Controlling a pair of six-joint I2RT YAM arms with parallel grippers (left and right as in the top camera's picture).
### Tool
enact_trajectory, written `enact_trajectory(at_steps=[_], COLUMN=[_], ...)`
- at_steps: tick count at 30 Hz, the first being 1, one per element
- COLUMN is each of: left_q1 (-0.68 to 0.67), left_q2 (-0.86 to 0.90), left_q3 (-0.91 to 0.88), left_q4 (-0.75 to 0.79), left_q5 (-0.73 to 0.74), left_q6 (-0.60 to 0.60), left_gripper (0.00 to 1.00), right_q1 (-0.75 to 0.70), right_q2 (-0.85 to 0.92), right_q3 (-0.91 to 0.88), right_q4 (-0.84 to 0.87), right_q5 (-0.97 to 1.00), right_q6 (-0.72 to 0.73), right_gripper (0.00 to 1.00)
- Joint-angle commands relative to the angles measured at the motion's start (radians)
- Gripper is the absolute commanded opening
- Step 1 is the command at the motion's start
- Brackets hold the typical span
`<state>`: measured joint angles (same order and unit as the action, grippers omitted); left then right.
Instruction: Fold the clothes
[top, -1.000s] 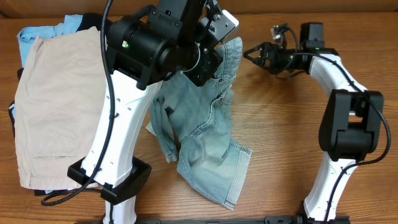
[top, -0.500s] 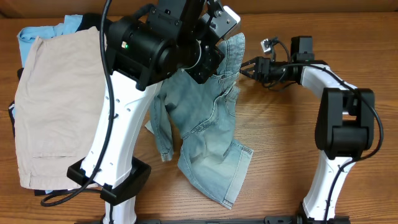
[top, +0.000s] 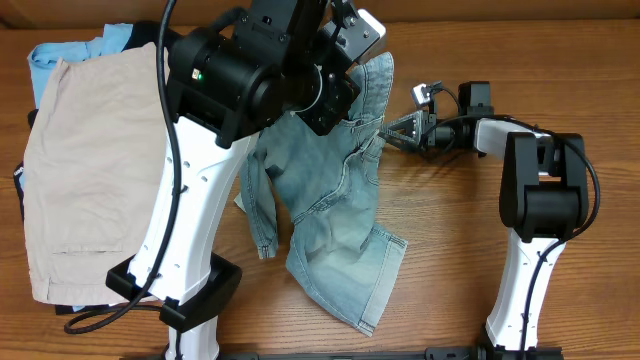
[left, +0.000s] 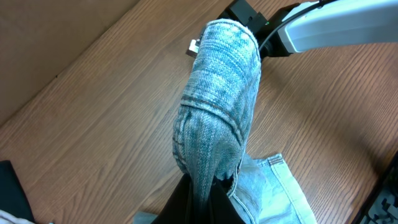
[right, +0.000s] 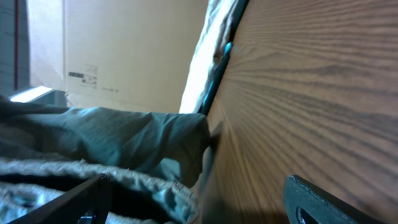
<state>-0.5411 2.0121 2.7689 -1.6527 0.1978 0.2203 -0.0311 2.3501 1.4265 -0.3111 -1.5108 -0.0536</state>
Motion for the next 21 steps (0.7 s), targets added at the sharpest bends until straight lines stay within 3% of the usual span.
enact_trajectory(at_steps=[1,6,14,18,21], left_q1=[0.007,0.007,0.025,0.029,0.033], left_q2=[-0.051,-0.051,-0.051,-0.051,-0.051], left_q3=[0.029,0.029,0.029,0.029,0.029], left_q4=[0.015,0.015,0.031,0.043,0.061], left_q5=[0.001,0.001,-0.051,-0.082,-0.083], left_q6=[0.015,0.016,-0.01,-0.019,-0.019], left_gripper=[0.04,0.04,0.04,0.04,0.04], right_q1=[-0.002,0.011,0.089,0.095,0.095], right_q2=[0.014,0.014,0.012,0.004,-0.002], right_q3=[-0.014,-0.014,-0.013,-0.013,-0.013], right_q4=[0.005,-0.016,-0.072,-0.073,-0.084], right_q5=[-0.059,-0.059,-0.059,-0.059,-0.059], right_q6=[-0.034,-0.033,-0.034,-0.033,-0.033], right_gripper=[0.91,0.88,0.72,0.6,0.41])
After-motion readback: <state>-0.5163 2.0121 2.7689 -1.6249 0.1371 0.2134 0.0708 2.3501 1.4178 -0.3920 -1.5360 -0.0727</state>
